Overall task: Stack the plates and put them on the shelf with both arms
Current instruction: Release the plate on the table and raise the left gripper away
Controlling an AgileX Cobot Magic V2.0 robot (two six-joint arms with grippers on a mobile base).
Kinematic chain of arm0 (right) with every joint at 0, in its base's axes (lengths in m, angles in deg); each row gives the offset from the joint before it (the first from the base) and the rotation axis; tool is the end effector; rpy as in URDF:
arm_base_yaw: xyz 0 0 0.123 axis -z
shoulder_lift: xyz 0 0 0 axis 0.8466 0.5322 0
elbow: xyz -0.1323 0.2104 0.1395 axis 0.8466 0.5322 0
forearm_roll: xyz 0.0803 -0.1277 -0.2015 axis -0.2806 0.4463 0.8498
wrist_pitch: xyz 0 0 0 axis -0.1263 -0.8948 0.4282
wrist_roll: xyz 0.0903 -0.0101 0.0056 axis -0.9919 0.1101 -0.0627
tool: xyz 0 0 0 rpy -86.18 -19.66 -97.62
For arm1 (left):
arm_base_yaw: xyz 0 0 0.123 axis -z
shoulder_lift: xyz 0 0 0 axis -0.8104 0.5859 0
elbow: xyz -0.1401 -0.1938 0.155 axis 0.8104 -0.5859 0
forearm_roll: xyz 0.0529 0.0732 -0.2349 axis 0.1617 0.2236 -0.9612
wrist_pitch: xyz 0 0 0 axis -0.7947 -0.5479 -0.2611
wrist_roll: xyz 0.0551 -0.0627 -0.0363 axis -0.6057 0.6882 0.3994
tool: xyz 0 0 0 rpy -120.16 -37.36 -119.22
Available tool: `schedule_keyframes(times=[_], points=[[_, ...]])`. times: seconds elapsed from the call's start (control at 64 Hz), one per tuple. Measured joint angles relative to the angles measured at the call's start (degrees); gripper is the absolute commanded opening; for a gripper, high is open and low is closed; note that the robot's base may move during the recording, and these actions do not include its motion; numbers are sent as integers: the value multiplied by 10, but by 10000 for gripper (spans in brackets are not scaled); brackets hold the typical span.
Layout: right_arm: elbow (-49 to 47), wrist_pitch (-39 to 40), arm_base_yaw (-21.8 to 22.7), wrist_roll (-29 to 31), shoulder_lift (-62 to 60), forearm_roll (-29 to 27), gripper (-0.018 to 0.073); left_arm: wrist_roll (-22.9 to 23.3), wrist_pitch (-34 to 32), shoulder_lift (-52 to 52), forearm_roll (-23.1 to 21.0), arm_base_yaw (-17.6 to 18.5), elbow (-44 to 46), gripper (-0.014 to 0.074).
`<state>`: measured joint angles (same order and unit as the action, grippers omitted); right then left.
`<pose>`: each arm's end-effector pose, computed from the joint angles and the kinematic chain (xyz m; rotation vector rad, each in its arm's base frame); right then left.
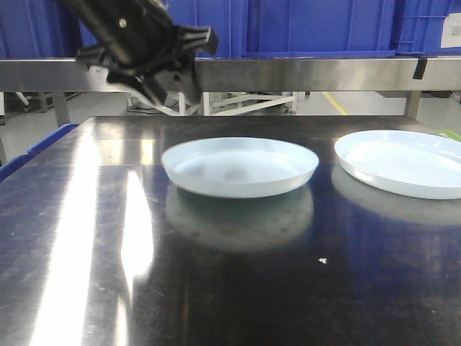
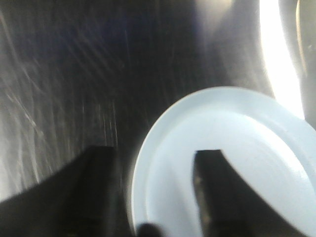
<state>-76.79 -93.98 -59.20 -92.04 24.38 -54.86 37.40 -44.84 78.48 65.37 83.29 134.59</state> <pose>0.1648 0.0042 0.3097 0.1195 2.0170 0.1095 0.3605 -0.2057 0.2693 0.4040 2.3333 -0.3930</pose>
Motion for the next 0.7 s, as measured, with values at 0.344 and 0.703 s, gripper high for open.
schedule_keyframes(times=[0.344, 0.703], points=[[0, 0, 0, 0, 0, 0, 526, 0, -4, -133, 41, -30, 4, 88], [0, 0, 0, 0, 0, 0, 526, 15, -33, -373, 42, -183, -157, 88]])
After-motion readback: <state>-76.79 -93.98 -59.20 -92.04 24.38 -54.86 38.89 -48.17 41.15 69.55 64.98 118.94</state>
